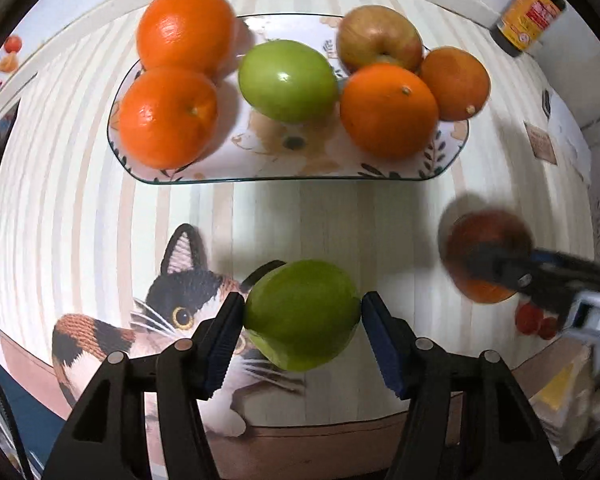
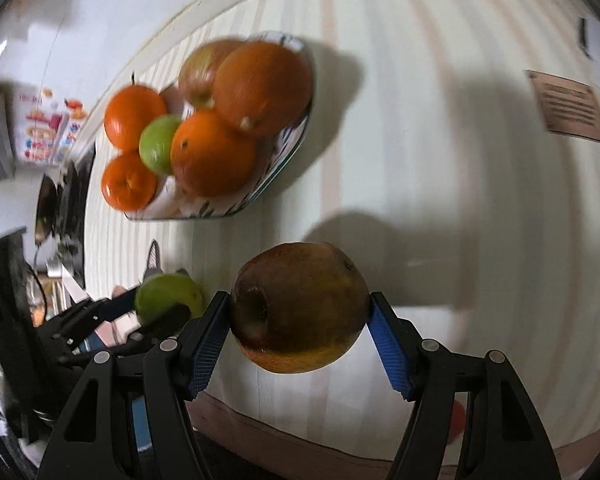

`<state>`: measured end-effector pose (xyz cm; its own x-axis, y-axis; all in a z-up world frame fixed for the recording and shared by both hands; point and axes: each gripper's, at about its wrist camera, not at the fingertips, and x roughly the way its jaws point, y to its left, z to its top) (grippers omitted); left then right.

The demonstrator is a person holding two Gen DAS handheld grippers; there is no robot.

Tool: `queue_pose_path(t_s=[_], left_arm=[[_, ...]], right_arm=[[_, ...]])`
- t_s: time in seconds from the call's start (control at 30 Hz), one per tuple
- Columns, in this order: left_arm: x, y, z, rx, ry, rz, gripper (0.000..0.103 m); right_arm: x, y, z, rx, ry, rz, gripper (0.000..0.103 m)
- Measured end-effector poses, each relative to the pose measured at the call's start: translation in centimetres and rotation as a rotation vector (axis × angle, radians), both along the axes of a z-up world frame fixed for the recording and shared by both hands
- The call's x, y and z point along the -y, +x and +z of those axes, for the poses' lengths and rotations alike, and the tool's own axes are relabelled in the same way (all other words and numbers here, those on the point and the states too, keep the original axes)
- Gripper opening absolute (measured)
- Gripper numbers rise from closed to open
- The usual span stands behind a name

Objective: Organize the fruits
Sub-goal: 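Carry both apples onto the deer plate and open both tools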

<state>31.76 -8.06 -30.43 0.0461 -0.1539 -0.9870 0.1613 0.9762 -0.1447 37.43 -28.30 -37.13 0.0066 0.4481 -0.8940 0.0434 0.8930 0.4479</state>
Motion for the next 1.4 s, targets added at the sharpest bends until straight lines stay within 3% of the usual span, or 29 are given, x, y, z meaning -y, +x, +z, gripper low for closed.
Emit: queue_pose_path(t_s=[0.37,0.63,0.83,1.0,1.1,1.23,1.4], left_arm=[[-2.4,-0.1,0.7,0.030,0.009,0.054,0.058],[-4.5,0.8,5.2,0.080,-0.048,0.099,0.058],[-6.8,4.3,10.3,0.139,-0.129,0.170,0.058],[-7.4,10.5,12.7,0.165,-0.140,0.165,0.058],[-7.2,14.5,12.1,0.149,-0.116,0.163,0.058],[-6.8,18.9,10.1,0.056,-0.116,0.134,0.058],[-4.6,21.3,7.4,-0.035,-0.074,0.050,0.058]], right_arm=[[-1.3,0.1,0.2,0.010,-0.017,0.030,0.071],[-2.0,1.0,2.1,0.035,0.017,0.021,0.071],[-2.5,3.9,6.2,0.117,0.085,0.003,0.071],[-4.7,7.8,8.9,0.200,0.084,0.046,0.071],[-6.5,10.4,9.3,0.229,0.058,0.082,0.071],[-8.7,12.8,8.6,0.227,0.037,0.116,0.071],[-10.2,14.0,7.0,0.197,0.040,0.118,0.071]])
